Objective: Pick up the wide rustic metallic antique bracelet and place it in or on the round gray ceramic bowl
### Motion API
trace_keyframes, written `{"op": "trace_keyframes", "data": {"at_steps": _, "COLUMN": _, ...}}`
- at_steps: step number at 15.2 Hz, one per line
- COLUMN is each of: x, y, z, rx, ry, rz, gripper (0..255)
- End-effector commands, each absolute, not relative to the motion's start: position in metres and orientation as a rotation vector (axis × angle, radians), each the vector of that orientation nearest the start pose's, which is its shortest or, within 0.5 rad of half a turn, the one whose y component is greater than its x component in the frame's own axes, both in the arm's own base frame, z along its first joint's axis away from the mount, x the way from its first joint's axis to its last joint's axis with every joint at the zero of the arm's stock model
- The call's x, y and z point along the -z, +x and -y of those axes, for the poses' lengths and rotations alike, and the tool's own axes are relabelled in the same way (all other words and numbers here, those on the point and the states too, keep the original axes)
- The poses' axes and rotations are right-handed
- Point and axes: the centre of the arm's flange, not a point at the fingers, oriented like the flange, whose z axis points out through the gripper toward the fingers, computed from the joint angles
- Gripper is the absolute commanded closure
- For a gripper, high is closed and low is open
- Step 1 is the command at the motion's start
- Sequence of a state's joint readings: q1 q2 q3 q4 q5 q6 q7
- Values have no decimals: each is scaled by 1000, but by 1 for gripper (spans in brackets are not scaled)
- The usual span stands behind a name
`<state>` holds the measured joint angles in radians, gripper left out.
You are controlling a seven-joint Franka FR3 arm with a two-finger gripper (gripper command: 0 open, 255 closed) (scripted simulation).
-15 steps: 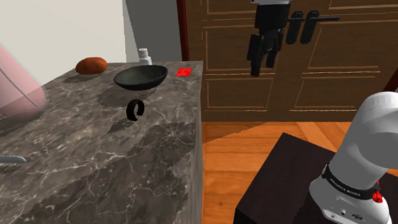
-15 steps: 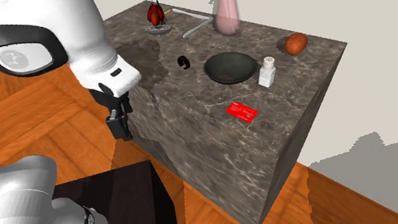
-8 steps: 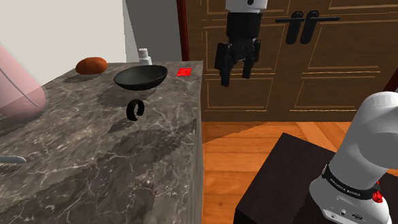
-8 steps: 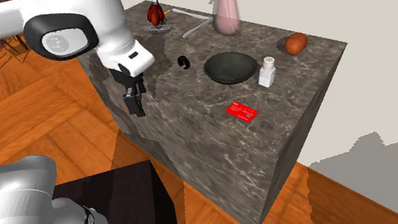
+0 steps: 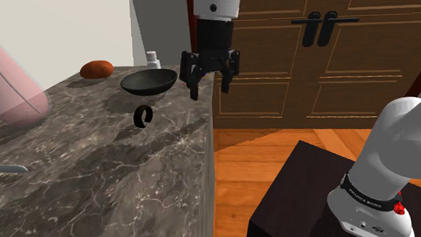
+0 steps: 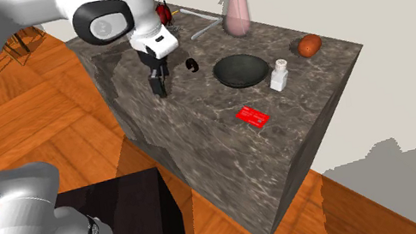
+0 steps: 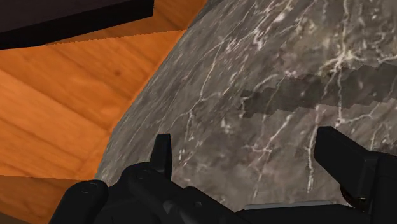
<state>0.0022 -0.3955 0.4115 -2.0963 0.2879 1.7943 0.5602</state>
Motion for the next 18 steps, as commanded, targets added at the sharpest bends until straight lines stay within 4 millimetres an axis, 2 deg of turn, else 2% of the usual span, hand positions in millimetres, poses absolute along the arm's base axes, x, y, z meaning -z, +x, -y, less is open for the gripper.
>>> {"op": "trace_keyframes", "data": {"at_steps": 1, "x": -573, "y": 408, "z": -246, "rx": 8, "ry": -2959, "rz": -374, "gripper": 0}}
{"op": "trace_keyframes", "data": {"at_steps": 12, "x": -575, "y": 491, "z": -349, "rx": 42, "ry": -2857, "rz": -552, "gripper": 0}}
{"op": "trace_keyframes", "data": {"at_steps": 18, "x": -545, "y": 493, "z": -356, "rx": 42, "ry": -2857, "rz": -552, "gripper": 0}}
